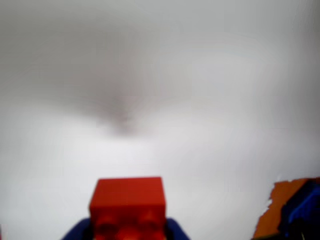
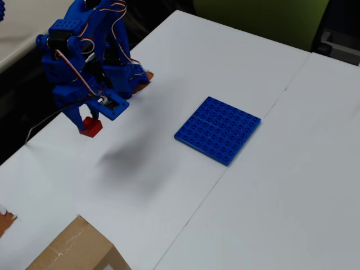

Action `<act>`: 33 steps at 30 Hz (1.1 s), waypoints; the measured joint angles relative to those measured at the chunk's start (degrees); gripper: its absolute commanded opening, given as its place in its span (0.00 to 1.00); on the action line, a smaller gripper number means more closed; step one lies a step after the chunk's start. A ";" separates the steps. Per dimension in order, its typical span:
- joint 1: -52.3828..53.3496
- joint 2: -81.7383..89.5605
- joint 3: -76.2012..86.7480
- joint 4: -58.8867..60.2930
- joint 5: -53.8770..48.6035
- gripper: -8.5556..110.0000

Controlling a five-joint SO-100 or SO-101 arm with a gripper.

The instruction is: Pick up the 2x2 red block and go up the 8x8 blue block.

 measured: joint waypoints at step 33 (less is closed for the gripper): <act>-44.12 -10.28 -35.68 15.12 1.67 0.08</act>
